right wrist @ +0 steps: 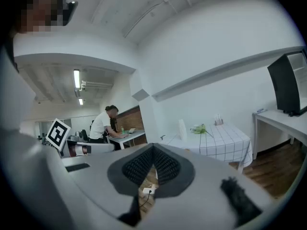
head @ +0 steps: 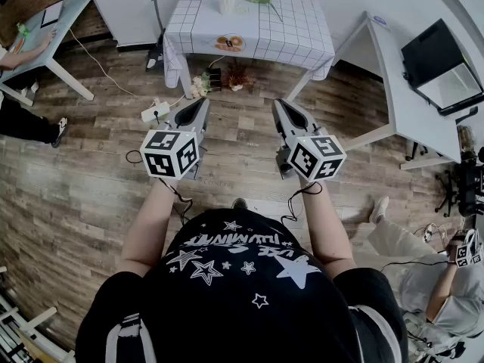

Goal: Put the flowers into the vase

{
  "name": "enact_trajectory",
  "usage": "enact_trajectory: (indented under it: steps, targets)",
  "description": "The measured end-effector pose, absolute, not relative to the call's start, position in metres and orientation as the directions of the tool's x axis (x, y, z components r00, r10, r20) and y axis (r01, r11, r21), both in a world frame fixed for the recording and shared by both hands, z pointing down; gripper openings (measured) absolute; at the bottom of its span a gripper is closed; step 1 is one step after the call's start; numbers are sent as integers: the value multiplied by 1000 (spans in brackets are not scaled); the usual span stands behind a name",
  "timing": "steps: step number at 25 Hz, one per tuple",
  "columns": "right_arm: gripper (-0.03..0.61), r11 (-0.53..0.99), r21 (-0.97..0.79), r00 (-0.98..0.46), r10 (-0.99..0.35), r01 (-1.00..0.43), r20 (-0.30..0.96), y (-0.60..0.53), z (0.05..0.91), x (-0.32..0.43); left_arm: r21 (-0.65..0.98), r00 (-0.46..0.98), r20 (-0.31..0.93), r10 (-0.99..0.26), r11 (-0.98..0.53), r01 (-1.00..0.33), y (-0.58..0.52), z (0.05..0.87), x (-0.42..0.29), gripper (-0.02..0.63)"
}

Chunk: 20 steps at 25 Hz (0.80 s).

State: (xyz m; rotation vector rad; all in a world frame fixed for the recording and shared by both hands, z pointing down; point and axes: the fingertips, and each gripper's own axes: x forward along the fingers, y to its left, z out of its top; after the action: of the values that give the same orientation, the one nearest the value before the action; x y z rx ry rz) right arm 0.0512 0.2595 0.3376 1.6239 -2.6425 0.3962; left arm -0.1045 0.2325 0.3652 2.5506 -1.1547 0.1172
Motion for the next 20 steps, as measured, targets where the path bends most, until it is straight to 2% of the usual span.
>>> enact_trajectory:
  steps: [20]
  targets:
    - [11, 408, -206, -440, -885, -890, 152, 270, 343, 66, 275, 662, 194, -724, -608, -745, 244, 360, -97, 8]
